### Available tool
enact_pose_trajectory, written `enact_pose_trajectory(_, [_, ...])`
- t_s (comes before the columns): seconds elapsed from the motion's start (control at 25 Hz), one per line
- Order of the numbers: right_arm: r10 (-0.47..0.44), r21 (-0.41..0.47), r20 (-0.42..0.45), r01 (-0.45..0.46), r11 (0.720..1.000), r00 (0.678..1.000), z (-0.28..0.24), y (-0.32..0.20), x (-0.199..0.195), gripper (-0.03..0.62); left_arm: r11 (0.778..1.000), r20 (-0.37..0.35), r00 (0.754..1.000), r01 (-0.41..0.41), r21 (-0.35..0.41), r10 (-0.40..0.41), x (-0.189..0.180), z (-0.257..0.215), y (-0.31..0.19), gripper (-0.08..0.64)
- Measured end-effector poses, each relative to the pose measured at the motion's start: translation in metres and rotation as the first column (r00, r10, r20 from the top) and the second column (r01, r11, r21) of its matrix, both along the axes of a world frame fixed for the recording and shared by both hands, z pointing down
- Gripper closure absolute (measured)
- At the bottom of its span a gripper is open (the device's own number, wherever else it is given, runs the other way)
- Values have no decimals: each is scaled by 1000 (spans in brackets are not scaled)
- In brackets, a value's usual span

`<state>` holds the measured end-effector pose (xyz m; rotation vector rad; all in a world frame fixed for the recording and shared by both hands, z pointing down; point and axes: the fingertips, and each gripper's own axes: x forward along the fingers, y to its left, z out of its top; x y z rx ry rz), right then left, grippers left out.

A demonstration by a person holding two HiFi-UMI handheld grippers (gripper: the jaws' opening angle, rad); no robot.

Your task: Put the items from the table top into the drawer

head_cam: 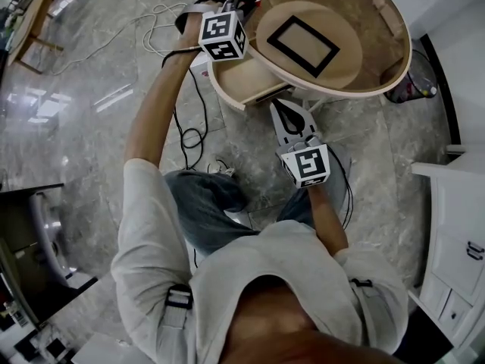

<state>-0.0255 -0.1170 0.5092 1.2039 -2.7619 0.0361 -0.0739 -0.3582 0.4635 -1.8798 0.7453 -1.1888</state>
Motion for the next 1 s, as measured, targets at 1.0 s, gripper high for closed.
enact_pose_trajectory(1.0, [-162,-21,-2,162,987,987,14,13,-61,569,940,-359,868,318,-127,-342,-164,-1,52,534])
